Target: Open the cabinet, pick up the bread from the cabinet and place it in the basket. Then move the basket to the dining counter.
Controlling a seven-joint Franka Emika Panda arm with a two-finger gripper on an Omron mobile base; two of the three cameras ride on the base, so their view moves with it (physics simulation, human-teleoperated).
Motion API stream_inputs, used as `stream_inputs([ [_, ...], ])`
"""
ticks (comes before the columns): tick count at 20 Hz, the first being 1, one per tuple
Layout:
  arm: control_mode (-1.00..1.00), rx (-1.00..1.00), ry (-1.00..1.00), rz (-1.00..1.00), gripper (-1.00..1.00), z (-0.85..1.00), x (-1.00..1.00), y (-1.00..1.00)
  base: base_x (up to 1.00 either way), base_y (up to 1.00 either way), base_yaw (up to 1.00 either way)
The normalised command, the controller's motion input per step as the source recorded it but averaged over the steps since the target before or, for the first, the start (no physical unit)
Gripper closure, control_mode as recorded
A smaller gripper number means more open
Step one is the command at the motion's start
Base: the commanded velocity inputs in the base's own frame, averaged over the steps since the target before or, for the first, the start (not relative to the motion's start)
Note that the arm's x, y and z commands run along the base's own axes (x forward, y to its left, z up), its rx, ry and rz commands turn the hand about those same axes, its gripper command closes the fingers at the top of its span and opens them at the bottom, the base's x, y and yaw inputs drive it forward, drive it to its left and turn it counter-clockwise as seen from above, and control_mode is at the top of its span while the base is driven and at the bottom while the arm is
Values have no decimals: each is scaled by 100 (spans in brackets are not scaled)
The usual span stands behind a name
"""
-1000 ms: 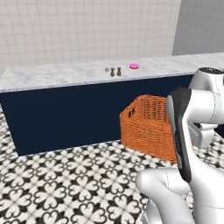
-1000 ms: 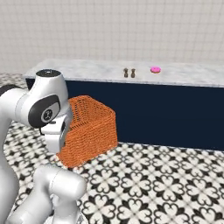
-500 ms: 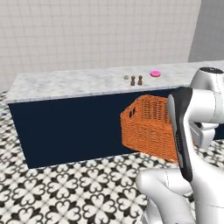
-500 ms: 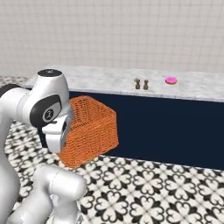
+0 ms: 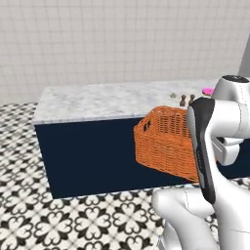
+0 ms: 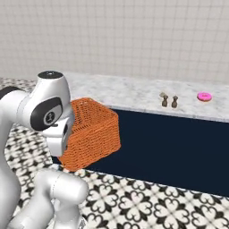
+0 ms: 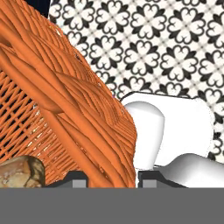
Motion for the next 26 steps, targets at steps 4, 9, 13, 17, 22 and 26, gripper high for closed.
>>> stream_inputs([
  [4, 100, 0, 0, 0, 100, 0, 0, 0, 83, 77, -16],
  [9, 100, 0, 0, 0, 100, 0, 0, 0, 87, 53, -13],
  [13, 100, 0, 0, 0, 100, 0, 0, 0, 91, 7, -1],
  [17, 100, 0, 0, 0, 100, 0, 0, 0, 68, 2, 0],
  [22, 100, 0, 0, 0, 100, 0, 0, 0, 62, 32, -6],
  [26, 100, 0, 0, 0, 100, 0, 0, 0, 28, 58, -1],
])
